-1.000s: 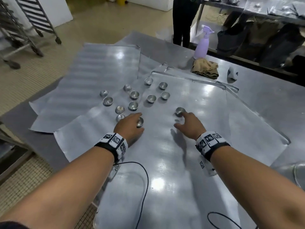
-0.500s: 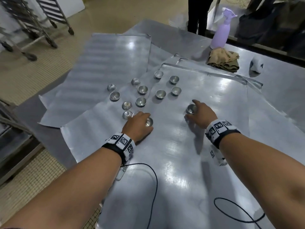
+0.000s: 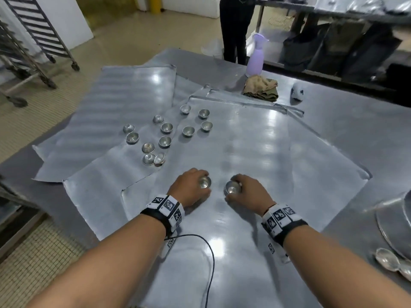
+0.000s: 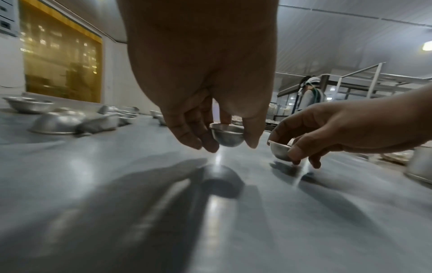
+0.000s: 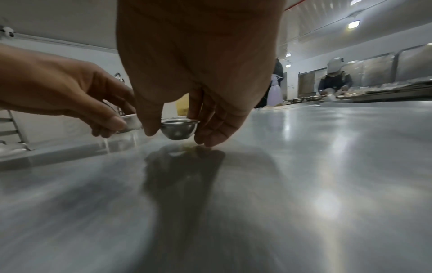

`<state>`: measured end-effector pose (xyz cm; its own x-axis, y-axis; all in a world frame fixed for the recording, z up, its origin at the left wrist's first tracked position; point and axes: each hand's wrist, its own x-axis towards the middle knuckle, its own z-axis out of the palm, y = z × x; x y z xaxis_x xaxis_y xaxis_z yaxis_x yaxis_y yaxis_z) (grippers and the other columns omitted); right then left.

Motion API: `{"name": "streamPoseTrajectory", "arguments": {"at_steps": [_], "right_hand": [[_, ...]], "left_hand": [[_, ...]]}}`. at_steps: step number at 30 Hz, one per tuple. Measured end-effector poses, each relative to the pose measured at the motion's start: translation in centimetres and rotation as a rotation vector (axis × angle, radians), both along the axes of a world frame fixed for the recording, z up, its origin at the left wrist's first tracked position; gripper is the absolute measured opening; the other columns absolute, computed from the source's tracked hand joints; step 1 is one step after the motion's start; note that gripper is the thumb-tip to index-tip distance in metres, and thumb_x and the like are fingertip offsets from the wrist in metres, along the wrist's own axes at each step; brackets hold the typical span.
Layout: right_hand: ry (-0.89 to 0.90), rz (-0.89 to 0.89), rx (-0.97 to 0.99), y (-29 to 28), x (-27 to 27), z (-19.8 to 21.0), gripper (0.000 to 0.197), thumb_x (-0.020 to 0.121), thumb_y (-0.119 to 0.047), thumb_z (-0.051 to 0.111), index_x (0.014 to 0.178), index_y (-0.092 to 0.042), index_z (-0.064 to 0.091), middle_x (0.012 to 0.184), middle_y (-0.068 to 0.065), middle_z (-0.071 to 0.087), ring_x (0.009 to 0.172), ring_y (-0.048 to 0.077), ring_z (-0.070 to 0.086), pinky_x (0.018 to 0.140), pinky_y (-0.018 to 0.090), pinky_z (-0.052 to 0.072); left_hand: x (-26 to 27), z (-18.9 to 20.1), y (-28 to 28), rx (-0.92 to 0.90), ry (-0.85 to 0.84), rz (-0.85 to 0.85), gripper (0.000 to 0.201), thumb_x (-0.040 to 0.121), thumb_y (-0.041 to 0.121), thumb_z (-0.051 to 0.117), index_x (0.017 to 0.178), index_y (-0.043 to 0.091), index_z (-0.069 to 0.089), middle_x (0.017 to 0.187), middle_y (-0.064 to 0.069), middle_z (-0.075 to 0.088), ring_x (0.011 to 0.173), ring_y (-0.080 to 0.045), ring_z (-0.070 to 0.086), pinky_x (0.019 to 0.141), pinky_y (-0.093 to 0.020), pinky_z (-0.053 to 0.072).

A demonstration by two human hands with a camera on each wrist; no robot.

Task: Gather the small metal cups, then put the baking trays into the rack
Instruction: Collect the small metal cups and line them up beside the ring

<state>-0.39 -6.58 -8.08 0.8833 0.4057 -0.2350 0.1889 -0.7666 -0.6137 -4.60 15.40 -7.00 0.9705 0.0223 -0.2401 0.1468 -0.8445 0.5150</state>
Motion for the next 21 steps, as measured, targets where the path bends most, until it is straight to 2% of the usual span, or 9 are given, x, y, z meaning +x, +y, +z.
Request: {"name": "streamPoseTrajectory", "arguments": {"at_steps": [3, 7, 10, 14, 16, 18, 21], "right_hand": [[0.026, -0.090, 0.014, -5.5, -3.5, 0.0, 0.041, 0.069, -0.041, 0.067, 0.108, -0.029, 0.062, 0.100, -0.010, 0.065, 0.089, 0.014, 0.063, 0.078, 0.030, 0.053], [0.018, -0.207, -0.010, -13.9, -7.7, -0.1, 0.048, 0.071, -0.040, 0.078, 0.115, -0.028, 0.062, 0.108, -0.006, 0.066, 0.097, 0.017, 0.063, 0.081, 0.029, 0.049], [0.013, -0.318, -0.022, -20.2, -11.2, -0.1, 0.051, 0.076, -0.036, 0.079, 0.123, -0.024, 0.062, 0.118, -0.002, 0.066, 0.104, 0.020, 0.063, 0.081, 0.026, 0.043], [0.034, -0.439, -0.050, -27.6, -15.8, -1.0, 0.060, 0.077, -0.042, 0.077, 0.131, -0.026, 0.057, 0.131, -0.001, 0.062, 0.118, 0.021, 0.059, 0.095, 0.028, 0.044], [0.034, -0.495, -0.048, -30.7, -17.9, -1.4, 0.060, 0.077, -0.043, 0.076, 0.131, -0.027, 0.057, 0.132, -0.002, 0.061, 0.119, 0.020, 0.058, 0.096, 0.030, 0.045], [0.027, -0.556, -0.026, -33.4, -19.9, -1.6, 0.058, 0.077, -0.040, 0.077, 0.130, -0.024, 0.059, 0.131, -0.003, 0.062, 0.118, 0.018, 0.058, 0.094, 0.027, 0.043], [0.030, -0.634, 0.003, -37.0, -22.5, -2.4, 0.059, 0.076, -0.039, 0.078, 0.129, -0.022, 0.060, 0.131, -0.002, 0.063, 0.118, 0.017, 0.058, 0.098, 0.027, 0.044]], "left_hand": [[-1.1, 0.4, -5.5, -0.016, 0.009, -0.102, 0.056, 0.083, 0.042, 0.074, 0.133, 0.026, 0.056, 0.126, 0.001, 0.061, 0.115, -0.022, 0.058, 0.100, -0.037, 0.046], [-2.7, 0.9, -14.2, -0.032, 0.004, -0.255, 0.056, 0.086, 0.042, 0.072, 0.136, 0.022, 0.055, 0.130, -0.001, 0.061, 0.118, -0.022, 0.057, 0.099, -0.035, 0.045], [-4.3, 0.7, -20.8, -0.056, -0.007, -0.316, 0.059, 0.084, 0.043, 0.073, 0.136, 0.020, 0.056, 0.133, -0.001, 0.062, 0.121, -0.023, 0.057, 0.099, -0.032, 0.045], [-6.7, 0.1, -29.2, -0.087, 0.002, -0.447, 0.052, 0.083, 0.042, 0.074, 0.128, 0.021, 0.060, 0.125, -0.002, 0.066, 0.115, -0.023, 0.060, 0.094, -0.032, 0.048], [-7.8, -0.5, -32.9, -0.088, 0.007, -0.509, 0.051, 0.082, 0.042, 0.073, 0.127, 0.021, 0.061, 0.124, -0.002, 0.066, 0.113, -0.022, 0.061, 0.094, -0.033, 0.048], [-8.8, -1.3, -36.2, -0.080, 0.021, -0.566, 0.051, 0.081, 0.043, 0.073, 0.127, 0.023, 0.061, 0.122, -0.001, 0.067, 0.113, -0.022, 0.061, 0.094, -0.033, 0.048], [-10.2, -2.3, -40.1, -0.065, 0.056, -0.620, 0.051, 0.078, 0.046, 0.073, 0.124, 0.028, 0.062, 0.119, 0.001, 0.068, 0.110, -0.021, 0.063, 0.091, -0.032, 0.049]]}}
